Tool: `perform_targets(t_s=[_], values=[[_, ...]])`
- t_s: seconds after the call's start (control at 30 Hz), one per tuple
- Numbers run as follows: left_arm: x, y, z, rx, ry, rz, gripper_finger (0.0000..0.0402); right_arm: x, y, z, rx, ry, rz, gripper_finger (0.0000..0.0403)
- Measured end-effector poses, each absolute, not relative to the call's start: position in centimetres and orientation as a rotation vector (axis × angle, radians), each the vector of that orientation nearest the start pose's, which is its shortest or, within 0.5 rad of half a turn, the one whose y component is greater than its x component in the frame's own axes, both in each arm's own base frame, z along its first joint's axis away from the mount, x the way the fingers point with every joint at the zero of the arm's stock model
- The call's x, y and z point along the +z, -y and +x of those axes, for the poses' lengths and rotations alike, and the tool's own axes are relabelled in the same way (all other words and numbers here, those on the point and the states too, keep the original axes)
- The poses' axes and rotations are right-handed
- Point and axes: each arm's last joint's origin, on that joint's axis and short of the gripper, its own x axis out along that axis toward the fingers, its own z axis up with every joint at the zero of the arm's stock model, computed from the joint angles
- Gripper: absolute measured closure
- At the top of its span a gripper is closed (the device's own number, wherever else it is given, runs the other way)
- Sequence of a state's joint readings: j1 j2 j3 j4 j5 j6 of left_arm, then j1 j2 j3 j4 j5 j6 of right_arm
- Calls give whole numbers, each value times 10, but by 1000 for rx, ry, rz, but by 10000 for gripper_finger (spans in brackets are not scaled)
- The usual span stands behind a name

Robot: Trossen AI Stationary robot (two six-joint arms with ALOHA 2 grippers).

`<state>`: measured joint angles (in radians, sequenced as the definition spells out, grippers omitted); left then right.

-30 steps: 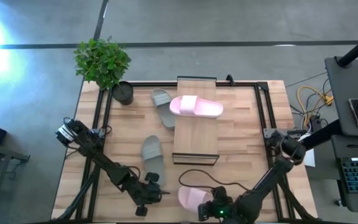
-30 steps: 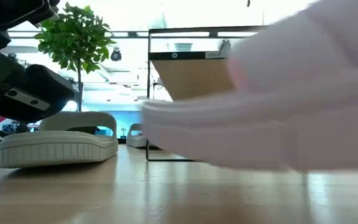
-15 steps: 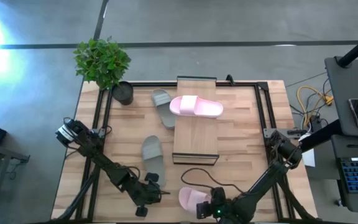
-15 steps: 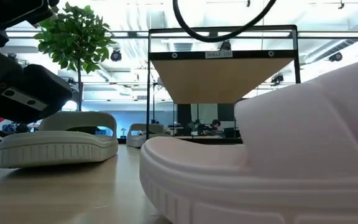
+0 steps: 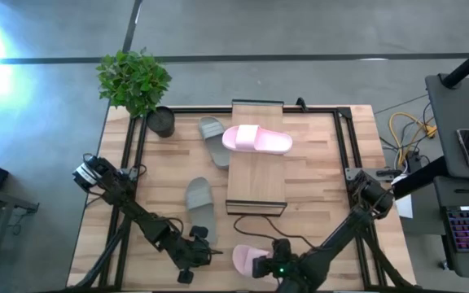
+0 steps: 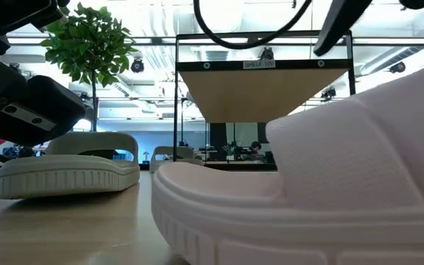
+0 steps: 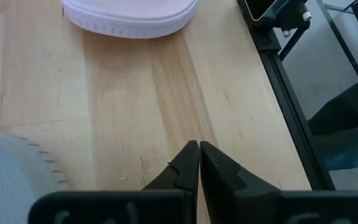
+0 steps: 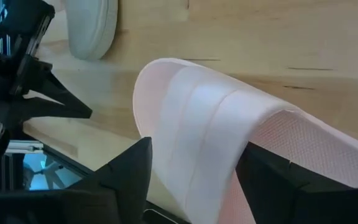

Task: Pick and place slides into the shelf
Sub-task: Put the pink slide on the shelf

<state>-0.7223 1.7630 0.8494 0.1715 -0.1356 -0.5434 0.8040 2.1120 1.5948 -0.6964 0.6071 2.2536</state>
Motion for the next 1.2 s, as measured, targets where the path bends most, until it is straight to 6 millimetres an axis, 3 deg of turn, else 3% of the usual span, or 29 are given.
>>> perform_targets(t_s=[0.43, 0.7, 0.8, 0.93, 1.07, 1.2], values=[[140, 221, 257, -355, -807, -195, 402, 170, -298, 312, -780, -627, 1291, 253], [140, 221, 257, -354, -807, -195, 402, 172, -299, 313, -748, -650, 1252, 379], [140, 221, 257, -354, -807, -195, 402, 180, -304, 315, -697, -682, 1220, 389], [140, 221, 257, -354, -808, -195, 402, 213, -311, 311, -626, -719, 1131, 392], [140, 221, 257, -353, -807, -196, 402, 271, -307, 303, -628, -723, 1038, 393], [140, 221, 257, -336, -805, -211, 402, 324, -290, 291, -689, -661, 944, 393]])
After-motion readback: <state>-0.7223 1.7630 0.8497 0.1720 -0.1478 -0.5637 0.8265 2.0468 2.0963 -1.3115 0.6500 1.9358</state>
